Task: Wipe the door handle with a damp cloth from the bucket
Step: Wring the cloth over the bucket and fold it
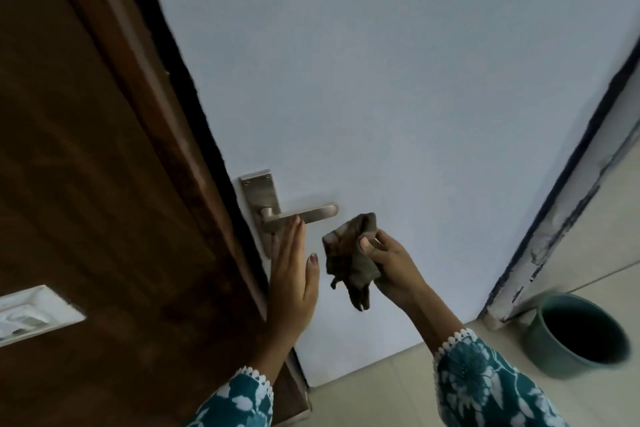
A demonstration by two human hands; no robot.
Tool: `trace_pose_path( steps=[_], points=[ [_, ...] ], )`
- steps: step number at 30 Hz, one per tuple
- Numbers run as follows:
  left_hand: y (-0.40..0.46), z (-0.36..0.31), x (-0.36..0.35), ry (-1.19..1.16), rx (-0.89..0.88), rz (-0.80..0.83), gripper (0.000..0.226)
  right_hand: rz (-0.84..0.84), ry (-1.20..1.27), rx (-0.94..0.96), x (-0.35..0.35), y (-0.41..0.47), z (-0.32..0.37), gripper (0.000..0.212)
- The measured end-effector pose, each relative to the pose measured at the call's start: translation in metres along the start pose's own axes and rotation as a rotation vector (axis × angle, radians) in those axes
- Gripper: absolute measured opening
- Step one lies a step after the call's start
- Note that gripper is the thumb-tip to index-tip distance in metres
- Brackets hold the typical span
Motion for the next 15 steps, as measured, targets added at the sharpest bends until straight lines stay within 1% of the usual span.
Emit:
trace_pose_path(
  steps=[2,3,4,5,7,8,9,10,12,13,14,15],
  points=[
    [0.000,-0.008,-0.037,-0.351,0.362,0.095,0.062,0.074,0.081,-0.041,0.022,-0.010,0.012,0.027],
    [0.000,-0.016,-0.056,-0.514,0.514,0.130,0.066,0.103,0.100,-0.053,0.033,-0.015,0.020,0.025],
    [0.002,-0.025,-0.076,-0.647,0.621,0.166,0.065,0.117,0.093,-0.060,0.046,-0.022,0.028,0.022],
    [0.004,-0.036,-0.093,-0.745,0.684,0.186,0.056,0.116,0.073,-0.061,0.060,-0.028,0.037,0.021],
    [0.010,-0.057,-0.124,-0.821,0.742,0.187,0.036,0.071,0.008,-0.065,0.096,-0.038,0.054,0.028],
    [0.012,-0.065,-0.139,-0.830,0.765,0.173,0.031,0.021,-0.055,-0.060,0.116,-0.042,0.062,0.029],
    [0.014,-0.074,-0.155,-0.836,0.789,0.154,0.027,-0.066,-0.155,-0.046,0.140,-0.046,0.070,0.028],
    [0.015,-0.079,-0.171,-0.843,0.810,0.129,0.025,-0.190,-0.288,-0.023,0.165,-0.053,0.080,0.027],
    [0.017,-0.091,-0.200,-0.851,0.846,0.090,0.022,-0.511,-0.580,0.080,0.215,-0.072,0.106,0.023],
    [0.018,-0.098,-0.215,-0.854,0.861,0.080,0.022,-0.613,-0.705,0.155,0.232,-0.084,0.121,0.021],
    [0.018,-0.105,-0.228,-0.862,0.867,0.077,0.023,-0.647,-0.803,0.208,0.244,-0.093,0.133,0.017],
    [0.017,-0.113,-0.242,-0.867,0.868,0.081,0.023,-0.618,-0.887,0.211,0.251,-0.100,0.141,0.013]
  ],
)
Point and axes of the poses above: each hand's wrist, its own y-axis towards the middle knuckle, its own x-axis out of the back of the hand, z = x × y, the point moved 6 cm from there along y, towards the middle knuckle, and after that the axes turned 11 degrees about -y, right-handed, at the moved point
